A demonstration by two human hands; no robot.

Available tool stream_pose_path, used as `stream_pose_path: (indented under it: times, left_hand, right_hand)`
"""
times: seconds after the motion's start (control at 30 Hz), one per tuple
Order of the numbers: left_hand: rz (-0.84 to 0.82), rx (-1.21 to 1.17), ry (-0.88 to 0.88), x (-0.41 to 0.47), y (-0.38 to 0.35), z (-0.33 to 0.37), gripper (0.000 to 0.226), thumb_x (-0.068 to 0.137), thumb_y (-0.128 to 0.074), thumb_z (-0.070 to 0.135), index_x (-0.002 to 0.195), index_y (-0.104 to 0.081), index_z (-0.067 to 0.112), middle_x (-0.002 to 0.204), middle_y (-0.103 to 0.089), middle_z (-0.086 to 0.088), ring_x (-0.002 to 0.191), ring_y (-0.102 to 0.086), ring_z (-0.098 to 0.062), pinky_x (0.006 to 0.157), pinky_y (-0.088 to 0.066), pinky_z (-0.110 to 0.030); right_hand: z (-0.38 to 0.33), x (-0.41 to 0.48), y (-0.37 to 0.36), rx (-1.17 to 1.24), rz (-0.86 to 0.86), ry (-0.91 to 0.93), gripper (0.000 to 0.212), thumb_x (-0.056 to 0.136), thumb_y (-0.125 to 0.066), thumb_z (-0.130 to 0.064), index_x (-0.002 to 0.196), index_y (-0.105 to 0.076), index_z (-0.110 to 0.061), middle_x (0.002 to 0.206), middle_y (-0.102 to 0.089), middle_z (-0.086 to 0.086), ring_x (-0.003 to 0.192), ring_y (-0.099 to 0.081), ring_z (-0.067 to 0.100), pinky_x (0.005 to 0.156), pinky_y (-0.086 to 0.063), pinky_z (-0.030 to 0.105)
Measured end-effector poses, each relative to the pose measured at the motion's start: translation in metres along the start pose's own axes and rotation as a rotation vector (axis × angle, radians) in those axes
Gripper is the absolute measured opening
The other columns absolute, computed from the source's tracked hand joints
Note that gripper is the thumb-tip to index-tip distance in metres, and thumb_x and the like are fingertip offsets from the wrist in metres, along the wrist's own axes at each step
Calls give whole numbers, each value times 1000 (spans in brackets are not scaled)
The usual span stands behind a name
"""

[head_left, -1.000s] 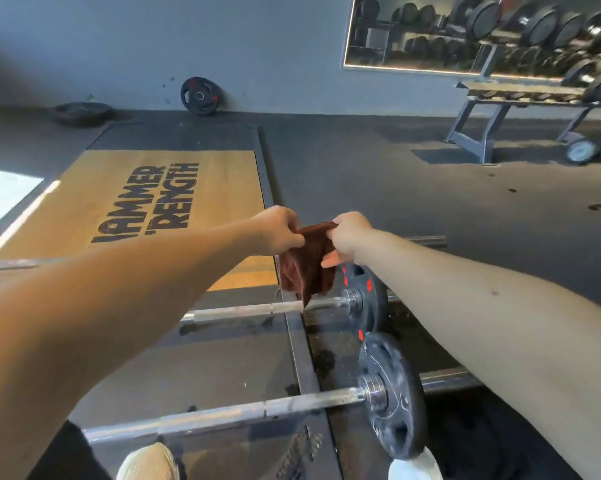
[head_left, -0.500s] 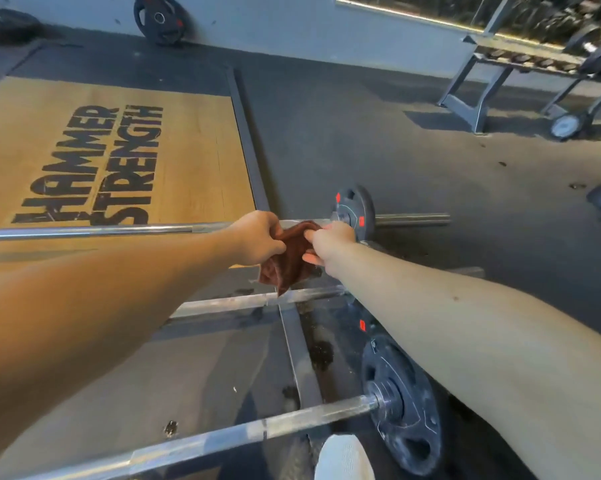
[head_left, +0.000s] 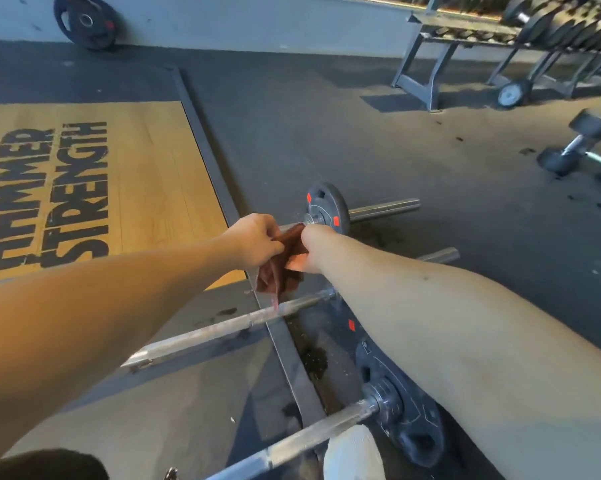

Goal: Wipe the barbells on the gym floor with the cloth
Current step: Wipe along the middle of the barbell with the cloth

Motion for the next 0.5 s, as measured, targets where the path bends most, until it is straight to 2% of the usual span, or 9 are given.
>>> stream_pose_path:
  times: [0.03, 0.07, 0.13, 0.17, 0.23, 0.3, 0.43, 0.5]
  left_hand:
    - [5, -22, -6, 7, -3, -2, 15, 92, -68, 28, 101, -63, 18, 95, -62, -1, 86, -59, -22, 62, -41, -28]
    - [11, -39, -12, 14, -7, -3, 14, 92, -68, 27, 100, -64, 17, 94, -63, -2, 86, -60, -23, 61, -42, -28]
    - [34, -88, -10, 30, -18, -11, 11, 92, -69, 25, 98, -65, 17, 92, -64, -3, 84, -62, -23, 60, -43, -26]
    - [50, -119, -4, 38, -22, -16, 10, 92, -70, 25, 96, -65, 18, 91, -65, -3, 83, -63, -23, 59, -44, -26]
    - [89, -158, 2, 51, -30, -24, 10, 92, -70, 25, 97, -66, 18, 90, -67, -2, 79, -64, -21, 57, -44, -24]
    - [129, -179, 2, 64, -35, -31, 12, 92, -71, 26, 98, -66, 18, 88, -68, -2, 74, -65, -20, 58, -46, -25]
    - [134, -182, 37, 95, -47, -56, 13, 91, -74, 29, 96, -68, 18, 87, -73, -4, 76, -70, -23, 69, -55, -31]
    - [141, -193, 63, 111, -52, -74, 12, 92, -73, 31, 94, -71, 20, 90, -73, -2, 80, -69, -20, 72, -54, -30]
  right_hand:
    - [3, 10, -8, 240, -69, -110, 39, 108, -44, -26, 143, -56, -11, 132, -65, 9, 122, -61, 32, 100, -48, 47]
    - [6, 22, -14, 285, -72, -140, 37, 108, -41, -26, 135, -62, -11, 124, -70, 12, 114, -66, 34, 87, -54, 53]
    - [15, 53, -15, 368, -51, -115, 34, 106, -44, -29, 124, -67, -12, 110, -75, 14, 100, -71, 34, 67, -57, 50]
    - [17, 62, -14, 357, -35, -92, 31, 106, -47, -29, 122, -68, -12, 107, -75, 13, 94, -72, 33, 64, -57, 48]
    - [20, 84, -10, 398, -46, -59, 30, 107, -47, -29, 123, -66, -12, 110, -75, 13, 91, -72, 32, 64, -58, 47]
    - [21, 106, -5, 462, -50, -28, 29, 109, -45, -28, 124, -64, -11, 118, -72, 14, 99, -72, 33, 66, -58, 49]
    - [26, 156, -12, 475, -56, -25, 28, 107, -51, -28, 123, -64, -9, 116, -73, 14, 104, -71, 33, 91, -59, 52]
    - [24, 179, -15, 483, -57, -13, 26, 106, -55, -26, 122, -64, -8, 113, -74, 14, 102, -72, 33, 88, -60, 49]
Point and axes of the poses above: each hand's wrist, its own x-axis towards the middle knuckle, its own y-axis out of the back of the hand, z = x × y, the point moved 6 cm from there along x, towards the middle knuckle
